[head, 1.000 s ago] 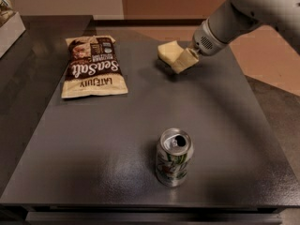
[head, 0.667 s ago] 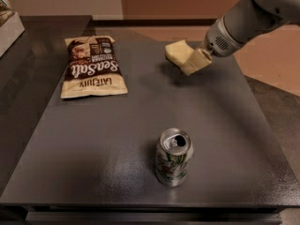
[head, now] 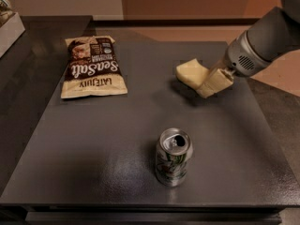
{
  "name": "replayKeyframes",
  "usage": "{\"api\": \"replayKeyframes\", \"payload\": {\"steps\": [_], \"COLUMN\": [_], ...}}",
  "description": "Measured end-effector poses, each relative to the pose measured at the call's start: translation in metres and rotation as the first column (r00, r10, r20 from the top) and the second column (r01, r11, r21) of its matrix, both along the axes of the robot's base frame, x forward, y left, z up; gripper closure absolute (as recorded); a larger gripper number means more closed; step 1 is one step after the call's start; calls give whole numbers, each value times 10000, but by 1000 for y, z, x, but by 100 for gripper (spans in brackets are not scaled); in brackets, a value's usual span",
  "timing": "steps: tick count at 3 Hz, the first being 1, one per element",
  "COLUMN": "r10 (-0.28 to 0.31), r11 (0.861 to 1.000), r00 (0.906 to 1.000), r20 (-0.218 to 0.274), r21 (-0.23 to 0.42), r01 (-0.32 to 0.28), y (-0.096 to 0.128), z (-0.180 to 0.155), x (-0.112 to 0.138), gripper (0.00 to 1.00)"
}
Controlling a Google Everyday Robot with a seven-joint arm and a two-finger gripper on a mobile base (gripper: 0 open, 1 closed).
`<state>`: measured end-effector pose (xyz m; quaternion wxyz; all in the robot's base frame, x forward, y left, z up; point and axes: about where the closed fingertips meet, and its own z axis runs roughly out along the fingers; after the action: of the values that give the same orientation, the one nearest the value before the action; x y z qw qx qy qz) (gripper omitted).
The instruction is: Move sponge near 7up can
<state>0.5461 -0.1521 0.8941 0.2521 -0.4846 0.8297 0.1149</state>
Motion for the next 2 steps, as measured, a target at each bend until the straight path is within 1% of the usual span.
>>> {"api": "replayKeyframes", "payload": {"steps": [1, 2], "r10": [532, 1331], "r11": [9986, 9911], "r00": [9982, 9907], "r20": [-267, -286], "r21": [-19, -23], "r01": [-532, -1332], "y": [-6, -3], "z": [-10, -19], "x": [-33, -67], "gripper": [100, 100]}}
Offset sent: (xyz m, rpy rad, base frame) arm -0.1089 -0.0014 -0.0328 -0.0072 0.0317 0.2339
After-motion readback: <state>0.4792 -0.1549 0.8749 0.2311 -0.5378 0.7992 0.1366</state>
